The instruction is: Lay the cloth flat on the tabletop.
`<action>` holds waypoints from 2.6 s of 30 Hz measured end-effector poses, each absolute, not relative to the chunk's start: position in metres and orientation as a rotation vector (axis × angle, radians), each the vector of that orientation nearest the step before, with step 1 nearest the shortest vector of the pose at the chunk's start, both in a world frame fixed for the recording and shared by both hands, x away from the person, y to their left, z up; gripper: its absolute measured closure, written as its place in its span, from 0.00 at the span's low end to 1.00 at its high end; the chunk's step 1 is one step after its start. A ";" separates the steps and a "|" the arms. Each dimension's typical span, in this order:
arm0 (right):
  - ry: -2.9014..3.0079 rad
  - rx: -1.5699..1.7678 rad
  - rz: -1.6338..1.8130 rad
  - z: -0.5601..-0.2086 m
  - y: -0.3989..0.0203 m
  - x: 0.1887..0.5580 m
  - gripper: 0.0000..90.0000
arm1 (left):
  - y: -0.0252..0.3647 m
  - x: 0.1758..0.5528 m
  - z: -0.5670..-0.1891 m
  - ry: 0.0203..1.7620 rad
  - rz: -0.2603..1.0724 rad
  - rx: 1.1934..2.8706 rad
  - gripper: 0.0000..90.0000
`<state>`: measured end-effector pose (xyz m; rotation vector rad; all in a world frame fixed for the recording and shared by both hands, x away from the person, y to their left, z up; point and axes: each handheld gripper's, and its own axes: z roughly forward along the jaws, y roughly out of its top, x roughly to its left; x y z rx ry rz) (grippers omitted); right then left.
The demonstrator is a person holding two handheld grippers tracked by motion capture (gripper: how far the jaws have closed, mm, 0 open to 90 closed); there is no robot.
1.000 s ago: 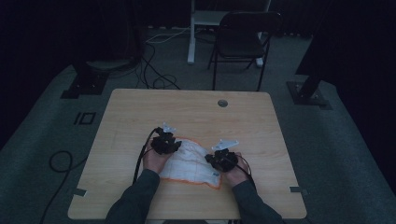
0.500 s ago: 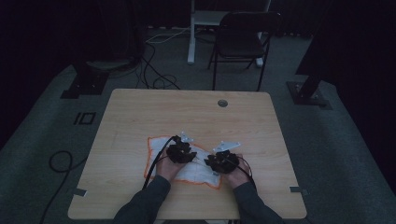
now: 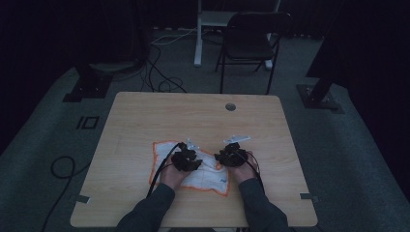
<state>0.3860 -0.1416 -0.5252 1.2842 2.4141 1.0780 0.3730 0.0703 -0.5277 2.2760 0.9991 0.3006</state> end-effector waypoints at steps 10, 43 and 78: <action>2.402 1.207 0.931 -0.533 -0.132 0.390 0.88 | 0.083 0.368 -0.518 0.978 0.308 2.240 0.70; 2.179 1.343 0.787 -0.520 -0.196 0.454 0.94 | 0.147 0.384 -0.509 1.146 0.406 2.109 0.68; 2.459 1.144 0.973 -0.535 -0.159 0.343 0.46 | 0.144 0.445 -0.528 1.281 0.393 2.124 0.77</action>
